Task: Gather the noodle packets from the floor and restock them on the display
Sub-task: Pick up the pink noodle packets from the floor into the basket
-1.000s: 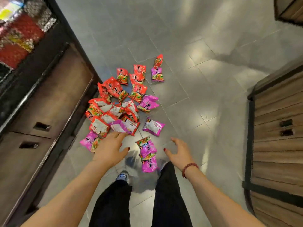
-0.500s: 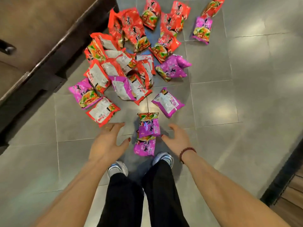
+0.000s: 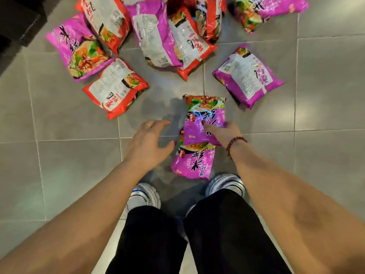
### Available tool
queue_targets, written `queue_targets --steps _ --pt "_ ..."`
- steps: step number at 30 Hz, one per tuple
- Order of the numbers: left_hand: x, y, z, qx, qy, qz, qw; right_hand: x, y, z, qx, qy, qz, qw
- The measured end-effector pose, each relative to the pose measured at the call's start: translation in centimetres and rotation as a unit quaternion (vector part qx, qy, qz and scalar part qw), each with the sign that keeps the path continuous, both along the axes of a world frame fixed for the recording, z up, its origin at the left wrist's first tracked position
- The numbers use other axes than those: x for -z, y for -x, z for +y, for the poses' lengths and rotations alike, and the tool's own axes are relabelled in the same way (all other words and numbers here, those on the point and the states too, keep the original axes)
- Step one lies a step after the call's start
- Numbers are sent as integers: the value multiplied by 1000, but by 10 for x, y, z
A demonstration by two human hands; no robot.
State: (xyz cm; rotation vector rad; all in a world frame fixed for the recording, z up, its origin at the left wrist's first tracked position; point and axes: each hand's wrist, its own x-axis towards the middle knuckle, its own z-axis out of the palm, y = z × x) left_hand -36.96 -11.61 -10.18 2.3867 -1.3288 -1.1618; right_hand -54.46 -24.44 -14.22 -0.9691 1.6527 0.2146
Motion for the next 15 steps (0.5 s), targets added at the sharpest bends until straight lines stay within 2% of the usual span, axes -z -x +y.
queue_targets --steps 5,9,12,15 --pt "18 -4 16 5 -11 21 1000 33 2 11 77 69 12 995" --pt "7 -11 17 14 -9 29 999 22 3 5 20 167 26 985" --pt "-10 -20 3 32 14 36 999 1 7 -6 -90 197 -6 976" --pt "-33 -34 -26 68 38 72 994 -31 6 -23 -243 220 -71 942"
